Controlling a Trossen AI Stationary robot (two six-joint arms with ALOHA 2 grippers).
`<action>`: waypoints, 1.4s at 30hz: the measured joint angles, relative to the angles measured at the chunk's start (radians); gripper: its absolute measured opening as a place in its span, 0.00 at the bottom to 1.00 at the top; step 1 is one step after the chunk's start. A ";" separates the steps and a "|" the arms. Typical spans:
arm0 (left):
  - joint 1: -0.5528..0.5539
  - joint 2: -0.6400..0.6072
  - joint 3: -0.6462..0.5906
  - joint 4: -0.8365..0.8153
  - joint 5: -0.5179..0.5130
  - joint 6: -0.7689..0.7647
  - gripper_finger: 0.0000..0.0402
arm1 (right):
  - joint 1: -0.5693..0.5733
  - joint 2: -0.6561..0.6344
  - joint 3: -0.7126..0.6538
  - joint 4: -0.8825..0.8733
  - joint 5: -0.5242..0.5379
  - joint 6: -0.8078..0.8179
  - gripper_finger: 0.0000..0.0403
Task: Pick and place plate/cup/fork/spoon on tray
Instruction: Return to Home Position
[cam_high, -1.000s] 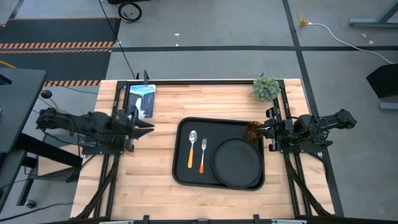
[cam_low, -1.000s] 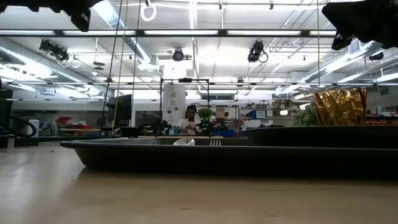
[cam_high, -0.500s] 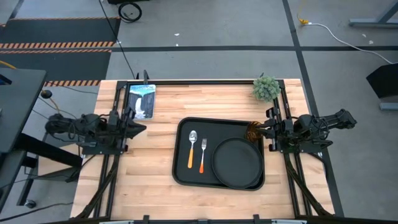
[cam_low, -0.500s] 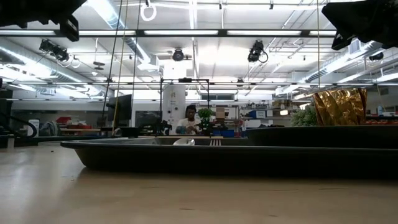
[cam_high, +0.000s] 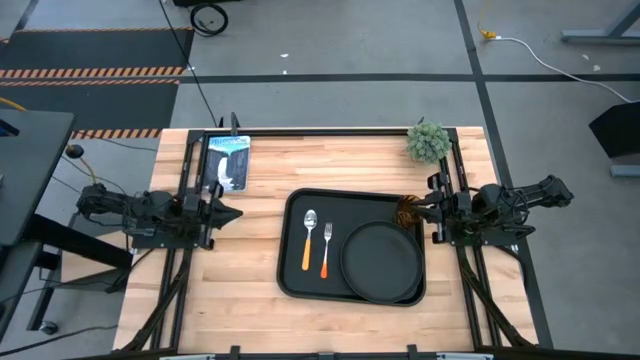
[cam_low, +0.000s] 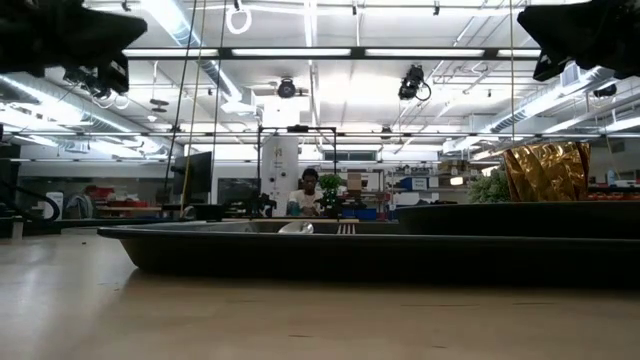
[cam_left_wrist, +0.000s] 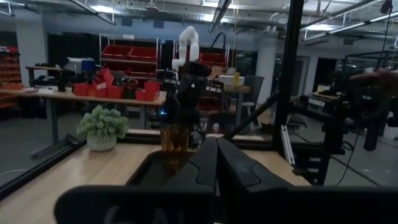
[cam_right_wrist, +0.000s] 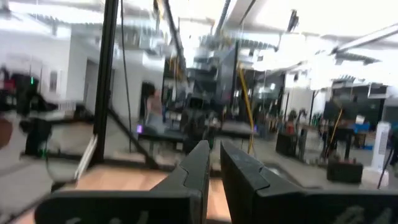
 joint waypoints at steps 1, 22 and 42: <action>0.000 0.000 -0.017 0.017 0.000 0.000 0.02 | 0.000 0.000 0.000 -0.016 0.000 0.000 0.11; 0.000 0.008 -0.064 0.061 0.000 -0.113 0.04 | 0.000 0.013 0.000 -0.334 -0.007 0.000 0.11; 0.000 0.008 -0.064 0.061 0.000 -0.113 0.05 | 0.000 0.013 0.000 -0.334 -0.007 0.000 0.11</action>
